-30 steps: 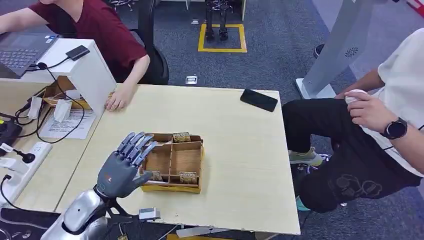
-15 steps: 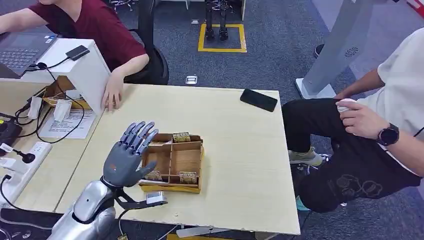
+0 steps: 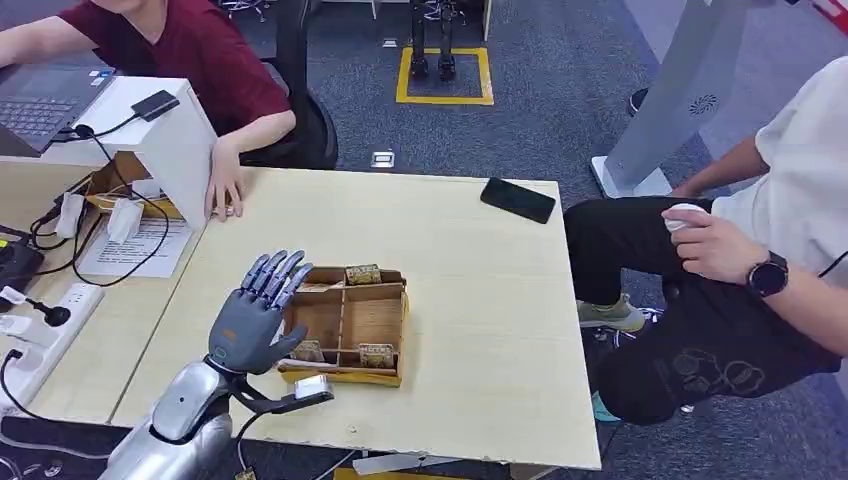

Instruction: Pass the card to the sensor for recognition and then transmit it.

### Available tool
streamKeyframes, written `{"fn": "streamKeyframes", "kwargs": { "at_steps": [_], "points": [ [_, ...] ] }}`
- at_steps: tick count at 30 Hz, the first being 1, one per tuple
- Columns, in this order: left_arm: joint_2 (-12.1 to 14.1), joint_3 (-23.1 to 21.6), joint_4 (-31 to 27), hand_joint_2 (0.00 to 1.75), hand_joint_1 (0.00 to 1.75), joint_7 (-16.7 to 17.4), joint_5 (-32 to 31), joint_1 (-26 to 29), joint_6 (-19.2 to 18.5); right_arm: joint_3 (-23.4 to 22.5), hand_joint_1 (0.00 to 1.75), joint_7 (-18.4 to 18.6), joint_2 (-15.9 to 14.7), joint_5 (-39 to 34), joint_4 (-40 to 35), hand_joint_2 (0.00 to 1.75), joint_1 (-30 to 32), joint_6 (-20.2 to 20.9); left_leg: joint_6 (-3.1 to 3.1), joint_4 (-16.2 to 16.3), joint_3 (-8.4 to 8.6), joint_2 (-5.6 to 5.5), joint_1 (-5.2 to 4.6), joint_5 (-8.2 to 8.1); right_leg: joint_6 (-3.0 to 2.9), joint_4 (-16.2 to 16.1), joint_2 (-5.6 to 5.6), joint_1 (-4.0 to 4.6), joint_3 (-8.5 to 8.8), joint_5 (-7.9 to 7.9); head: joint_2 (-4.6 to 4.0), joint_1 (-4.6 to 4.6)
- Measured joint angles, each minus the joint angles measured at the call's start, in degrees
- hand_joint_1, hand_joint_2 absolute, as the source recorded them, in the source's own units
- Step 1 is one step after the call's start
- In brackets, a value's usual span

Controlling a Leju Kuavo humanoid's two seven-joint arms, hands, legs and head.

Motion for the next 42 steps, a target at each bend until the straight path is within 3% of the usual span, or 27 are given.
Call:
{"fn": "streamKeyframes", "kwargs": {
  "at_steps": [11,15,24,42],
  "points": [
    [-0.13,0.26,1.16,1.75,0.0,0.35,-0.28,-0.32,0.63,0.0,0.0,-0.02,0.02,0.05,0.0,1.75,-0.16,0.0,-0.01,0.0,0.01,0.0,0.0,0.01,0.0,0.0,0.0,0.0,0.0,0.0,-0.02,-0.02],
    [-1.14,1.44,4.35,1.75,0.0,0.44,0.09,-0.66,1.68,0.0,0.0,0.15,0.02,0.61,0.0,1.75,-0.23,-0.04,0.0,0.0,-0.01,0.0,0.0,0.04,-0.03,0.02,-0.01,0.0,-0.01,0.03,-0.02,-0.02],
    [-2.45,2.34,5.27,1.75,0.0,0.68,0.83,-0.98,2.27,0.0,0.0,0.15,0.04,1.07,-0.02,1.75,-0.37,-0.2,0.01,0.0,0.0,0.0,0.0,0.04,-0.03,0.02,-0.01,0.0,-0.02,0.04,-0.02,-0.02],
    [-3.91,2.67,5.31,1.75,0.0,-1.49,4.11,-1.51,2.45,-0.02,0.0,0.2,0.17,1.79,-0.04,1.75,-0.45,-0.13,0.01,0.0,-0.01,0.0,0.0,0.04,-0.03,0.02,-0.01,0.0,-0.03,0.04,-0.02,-0.02]
  ]
}}
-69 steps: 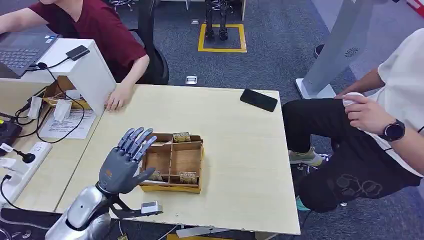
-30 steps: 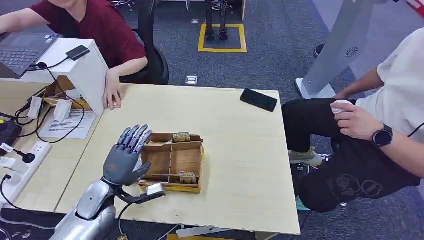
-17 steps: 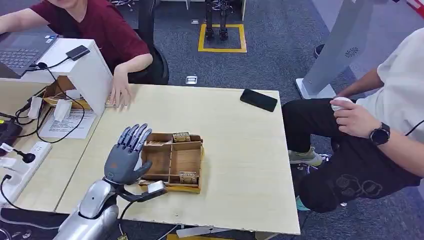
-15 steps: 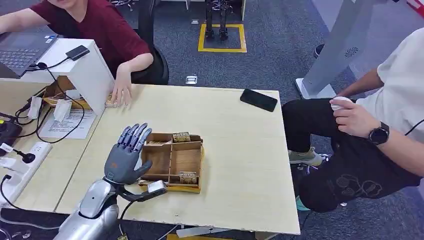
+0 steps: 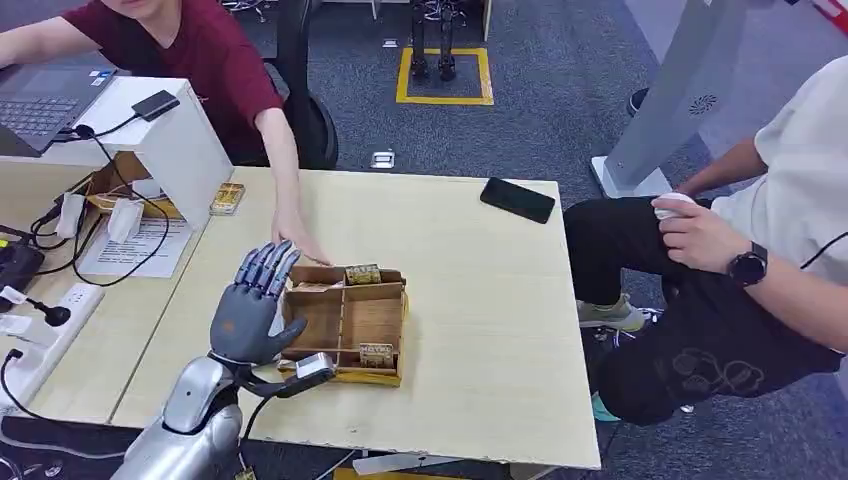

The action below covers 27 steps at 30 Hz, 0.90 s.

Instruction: Pass the card to the sensor for recognition and then transmit it.

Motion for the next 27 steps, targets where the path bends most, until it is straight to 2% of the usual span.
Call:
{"fn": "streamKeyframes", "kwargs": {
  "at_steps": [27],
  "points": [
    [-1.42,0.0,2.84,1.75,0.0,-0.48,1.27,-1.14,-0.13,-0.02,0.0,0.0,0.48,0.28,-0.04,1.75,-0.13,0.04,0.0,0.0,-0.01,0.0,0.0,0.0,0.0,0.0,0.0,0.0,-0.02,0.0,0.0,0.0]
  ]
}}
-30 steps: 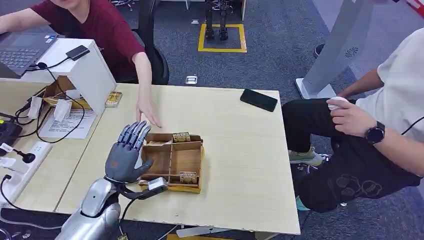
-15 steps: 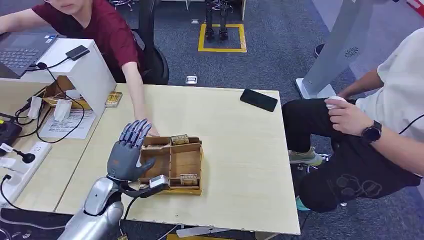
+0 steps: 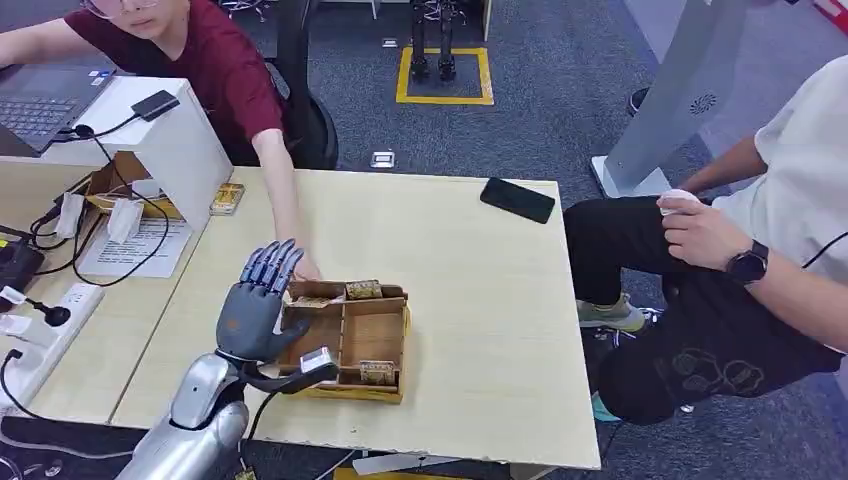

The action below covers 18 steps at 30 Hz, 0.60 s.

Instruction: Pass the card to the sensor for recognition and then transmit it.

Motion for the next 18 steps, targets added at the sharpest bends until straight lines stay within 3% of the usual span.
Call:
{"fn": "streamKeyframes", "kwargs": {
  "at_steps": [12,13,14,18],
  "points": [
    [-0.48,0.0,0.98,1.75,0.0,-1.11,1.42,-0.07,0.04,-0.02,0.0,-0.04,0.15,0.33,-0.22,1.75,-0.11,0.0,0.0,0.0,0.0,0.0,0.0,0.0,0.0,0.0,0.0,0.0,0.0,0.0,0.0,0.0],
    [-0.52,0.0,0.98,1.75,1.59,-1.11,1.46,-0.08,0.02,-0.02,0.0,-0.04,0.17,0.33,-0.22,1.75,-0.14,0.0,0.0,0.0,0.0,0.0,0.0,0.0,0.0,0.0,0.0,0.0,0.0,0.0,0.0,0.0],
    [-0.55,0.0,1.05,1.75,1.75,-1.14,1.53,-0.08,0.0,-0.02,0.0,-0.07,0.2,0.33,-0.22,1.75,-0.15,-0.02,0.0,0.0,0.0,0.0,0.0,0.0,0.0,0.0,0.0,0.0,0.0,0.0,0.02,0.0],
    [-0.55,-0.02,1.16,1.75,1.75,-3.6,4.67,-0.07,-0.67,-0.07,0.0,-0.04,0.2,0.37,-0.24,1.75,-0.15,-0.07,0.0,0.0,0.0,0.0,0.0,0.0,0.0,0.0,0.0,0.0,0.0,0.0,0.02,0.0]
  ]
}}
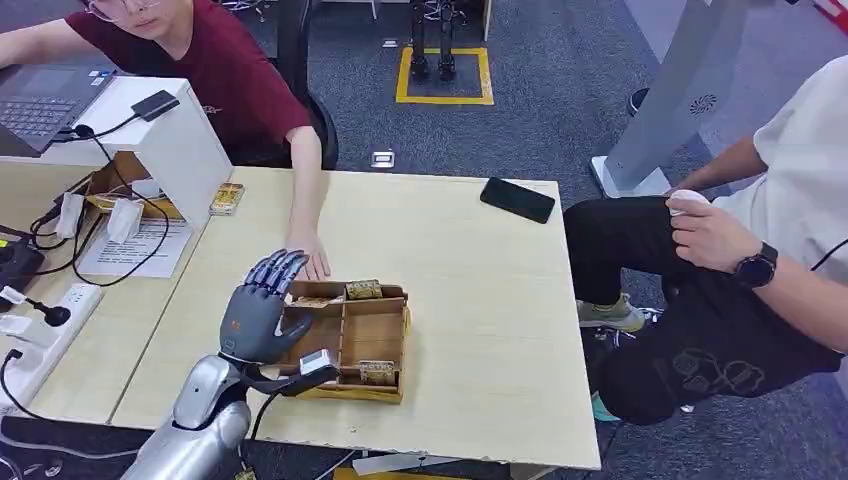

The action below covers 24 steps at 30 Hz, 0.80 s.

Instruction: Pass the card to the sensor for recognition and then transmit it.

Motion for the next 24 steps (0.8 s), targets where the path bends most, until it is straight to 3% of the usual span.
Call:
{"fn": "streamKeyframes", "kwargs": {
  "at_steps": [9,24],
  "points": [
    [0.0,0.0,-1.53,1.75,1.75,-1.8,4.18,0.46,-2.67,-0.96,0.0,-0.13,0.02,0.17,-0.2,1.75,-0.06,-0.09,0.0,0.0,-0.02,0.0,0.0,0.0,0.0,0.0,0.0,0.0,0.0,0.0,-0.02,0.0],
    [0.0,0.0,-1.57,1.75,1.75,-2.54,6.3,0.77,-3.54,-1.4,0.0,-0.52,0.07,0.11,-0.31,1.75,-0.17,-0.33,0.0,0.0,-0.02,-0.01,0.0,0.0,0.0,0.0,-0.01,0.0,0.0,0.0,-0.02,0.0]
  ]
}}
